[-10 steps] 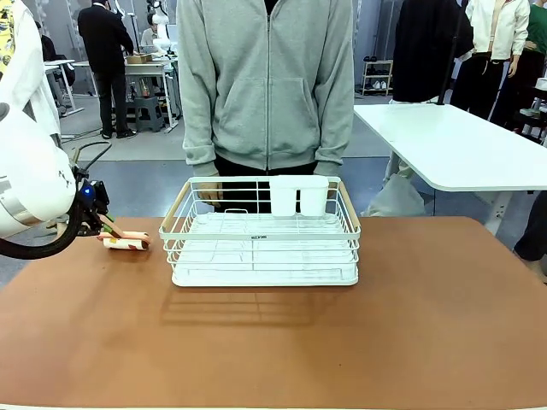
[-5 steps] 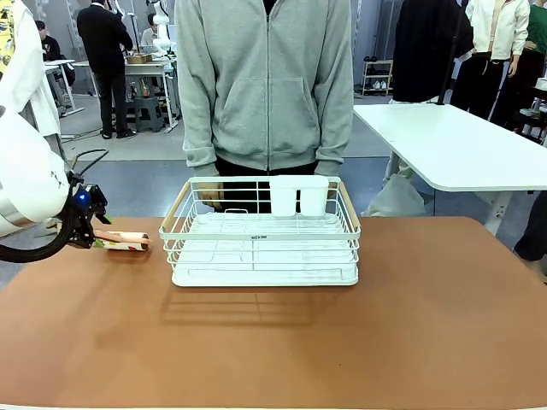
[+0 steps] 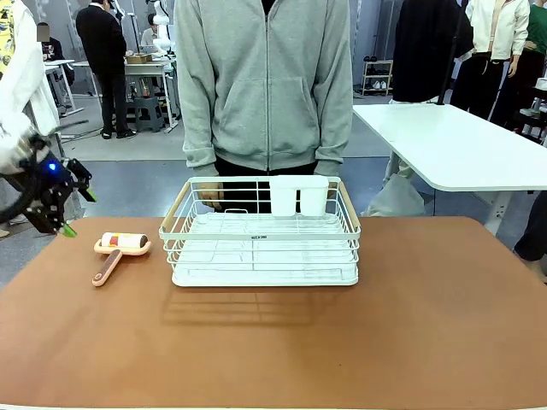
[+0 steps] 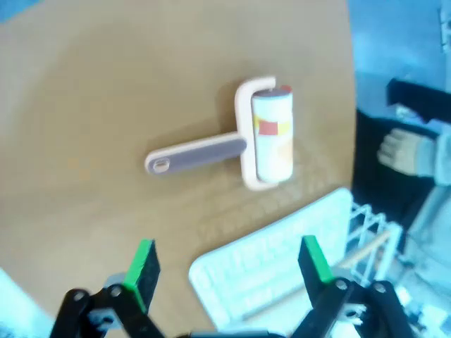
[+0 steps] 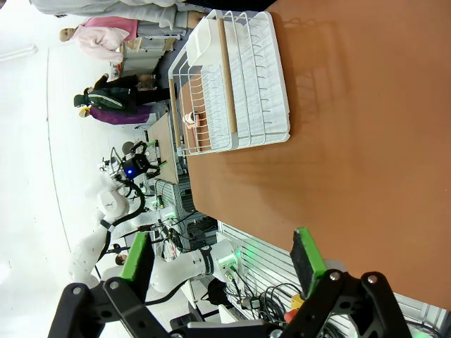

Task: Clean the table.
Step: Place the Lint Roller down when the Dish drying rack is positioned in the middle of the table.

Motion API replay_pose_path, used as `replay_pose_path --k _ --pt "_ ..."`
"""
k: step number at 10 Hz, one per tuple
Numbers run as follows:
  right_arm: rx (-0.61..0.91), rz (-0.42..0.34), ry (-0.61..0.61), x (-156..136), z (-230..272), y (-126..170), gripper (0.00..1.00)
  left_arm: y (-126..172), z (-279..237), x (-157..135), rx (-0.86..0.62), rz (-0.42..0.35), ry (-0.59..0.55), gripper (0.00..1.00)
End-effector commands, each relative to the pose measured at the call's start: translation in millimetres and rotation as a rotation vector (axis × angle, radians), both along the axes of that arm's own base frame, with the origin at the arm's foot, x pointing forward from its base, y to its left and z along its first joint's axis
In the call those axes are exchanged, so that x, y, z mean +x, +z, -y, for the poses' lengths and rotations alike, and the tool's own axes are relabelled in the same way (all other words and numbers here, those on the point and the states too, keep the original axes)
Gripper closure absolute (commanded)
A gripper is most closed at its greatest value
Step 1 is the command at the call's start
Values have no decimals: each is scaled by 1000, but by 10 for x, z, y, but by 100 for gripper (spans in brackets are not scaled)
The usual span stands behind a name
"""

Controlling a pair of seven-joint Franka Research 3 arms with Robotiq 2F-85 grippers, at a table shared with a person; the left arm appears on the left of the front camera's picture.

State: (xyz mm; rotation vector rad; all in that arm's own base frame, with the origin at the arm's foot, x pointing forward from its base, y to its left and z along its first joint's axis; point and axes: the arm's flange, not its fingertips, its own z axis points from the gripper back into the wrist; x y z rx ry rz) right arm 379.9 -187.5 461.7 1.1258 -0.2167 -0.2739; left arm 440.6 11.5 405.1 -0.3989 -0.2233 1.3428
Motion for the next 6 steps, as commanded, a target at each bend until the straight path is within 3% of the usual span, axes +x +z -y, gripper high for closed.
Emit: replay_pose_path --k 1,4,6 --pt "3 10 9 -18 3 26 0 394 -52 -27 4 -9 -46 0" --pt "3 10 9 -18 3 26 0 461 -196 -154 202 40 -365 0" --pt "3 10 9 -18 3 26 0 426 -235 -333 309 83 -674 0"
